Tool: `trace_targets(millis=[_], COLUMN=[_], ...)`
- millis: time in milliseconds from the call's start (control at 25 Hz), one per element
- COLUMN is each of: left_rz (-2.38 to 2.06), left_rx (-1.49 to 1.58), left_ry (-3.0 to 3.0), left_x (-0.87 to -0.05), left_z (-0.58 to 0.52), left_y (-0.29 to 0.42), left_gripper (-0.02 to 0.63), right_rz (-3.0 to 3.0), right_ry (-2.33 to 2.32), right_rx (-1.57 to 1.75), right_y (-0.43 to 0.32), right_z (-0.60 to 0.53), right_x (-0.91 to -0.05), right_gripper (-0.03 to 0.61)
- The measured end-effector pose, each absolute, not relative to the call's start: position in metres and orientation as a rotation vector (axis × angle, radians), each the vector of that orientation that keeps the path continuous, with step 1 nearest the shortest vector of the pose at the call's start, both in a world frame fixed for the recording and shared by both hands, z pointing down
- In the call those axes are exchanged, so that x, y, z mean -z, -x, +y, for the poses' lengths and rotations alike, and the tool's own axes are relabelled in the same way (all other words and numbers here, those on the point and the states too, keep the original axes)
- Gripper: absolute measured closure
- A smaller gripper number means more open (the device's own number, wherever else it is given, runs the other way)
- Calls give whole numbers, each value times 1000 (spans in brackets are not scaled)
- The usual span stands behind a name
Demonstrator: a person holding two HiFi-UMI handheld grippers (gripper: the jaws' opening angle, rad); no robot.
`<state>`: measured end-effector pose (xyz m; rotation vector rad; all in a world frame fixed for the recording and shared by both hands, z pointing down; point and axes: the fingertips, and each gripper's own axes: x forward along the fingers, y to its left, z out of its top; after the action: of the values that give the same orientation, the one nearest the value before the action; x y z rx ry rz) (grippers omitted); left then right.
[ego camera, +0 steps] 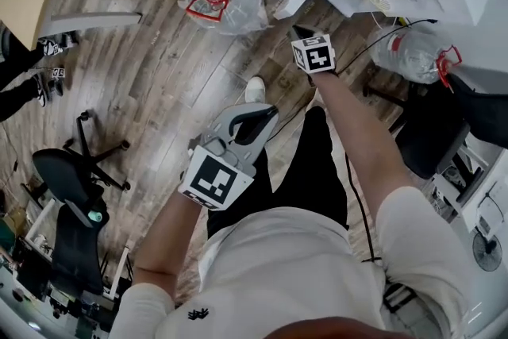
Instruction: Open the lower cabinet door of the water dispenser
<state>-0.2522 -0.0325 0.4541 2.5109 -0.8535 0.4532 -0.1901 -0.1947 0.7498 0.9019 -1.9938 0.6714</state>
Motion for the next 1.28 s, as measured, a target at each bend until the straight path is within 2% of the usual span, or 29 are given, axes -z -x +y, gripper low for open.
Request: trace_targets(millis=[320,720,1040,1280], left_rz=[-695,-642,-760,-753], left_rx=[-543,-631,-594,-730], left_ry=[-2580,-2660,-2590,-2685], left_x=[-454,-386,-356,-340], left_z=[-31,-10,28,90], left_y=[226,180,139,79], left_gripper=[558,558,558,558], right_rz=[-2130,-2290,-2441,-2494], right_ry=[-961,-918,-933,-978], right_rx=[-776,-680,-543,-513], right_y=[155,97,38,-22], right_z=[-143,-32,57,111], right_x=[-650,-486,-403,-370], right_gripper=[578,578,578,578])
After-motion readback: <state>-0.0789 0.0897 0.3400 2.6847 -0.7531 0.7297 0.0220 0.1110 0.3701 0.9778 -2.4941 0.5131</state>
